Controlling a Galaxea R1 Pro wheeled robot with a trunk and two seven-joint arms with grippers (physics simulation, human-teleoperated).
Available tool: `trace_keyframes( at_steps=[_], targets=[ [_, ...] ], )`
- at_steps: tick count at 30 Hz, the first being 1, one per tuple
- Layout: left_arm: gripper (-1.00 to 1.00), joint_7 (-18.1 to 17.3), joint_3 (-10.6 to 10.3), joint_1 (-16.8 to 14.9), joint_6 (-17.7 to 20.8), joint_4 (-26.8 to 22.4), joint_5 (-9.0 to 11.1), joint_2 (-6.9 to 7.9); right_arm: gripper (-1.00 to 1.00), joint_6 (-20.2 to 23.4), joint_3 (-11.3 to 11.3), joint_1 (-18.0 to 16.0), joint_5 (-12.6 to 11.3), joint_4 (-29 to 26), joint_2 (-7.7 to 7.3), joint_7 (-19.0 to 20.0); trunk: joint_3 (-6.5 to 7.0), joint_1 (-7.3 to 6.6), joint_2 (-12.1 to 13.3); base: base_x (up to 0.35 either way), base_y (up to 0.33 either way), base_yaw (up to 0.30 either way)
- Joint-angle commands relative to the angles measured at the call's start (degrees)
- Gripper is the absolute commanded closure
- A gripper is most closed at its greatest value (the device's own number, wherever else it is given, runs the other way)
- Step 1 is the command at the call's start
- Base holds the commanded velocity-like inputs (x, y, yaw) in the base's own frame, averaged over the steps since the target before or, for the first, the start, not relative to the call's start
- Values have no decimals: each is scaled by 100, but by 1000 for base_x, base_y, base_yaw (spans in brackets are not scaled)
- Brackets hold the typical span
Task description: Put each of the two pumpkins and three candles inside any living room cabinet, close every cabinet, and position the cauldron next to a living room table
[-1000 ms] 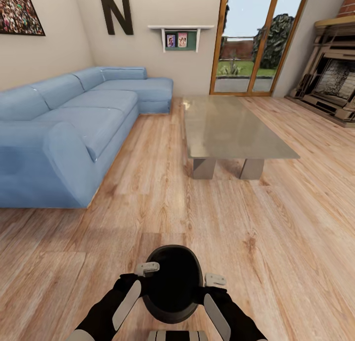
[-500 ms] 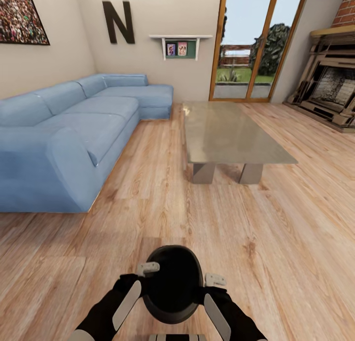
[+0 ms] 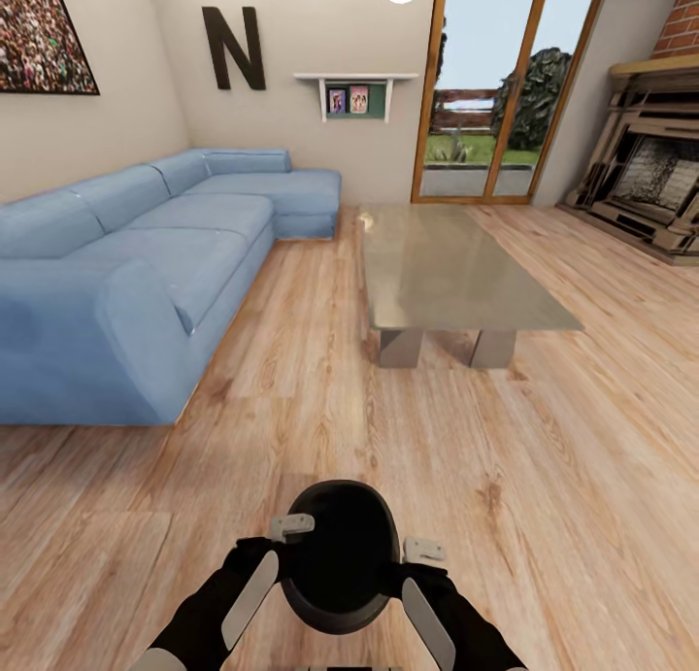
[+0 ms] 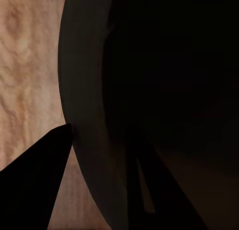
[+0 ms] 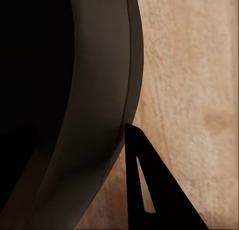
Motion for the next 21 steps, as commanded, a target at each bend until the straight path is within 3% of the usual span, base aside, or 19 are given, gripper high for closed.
trace_keyframes(
  at_steps=[1,21],
  targets=[
    [100,59,25,-4,4,-42,216,-38,100,52,-238,-1,114,-19,0,-98,14,-24,39,0,0,0],
    [100,59,25,-4,1,-42,208,-39,100,49,-243,-1,42,-35,-11,-53,373,-463,841,0,0,0]
  ],
)
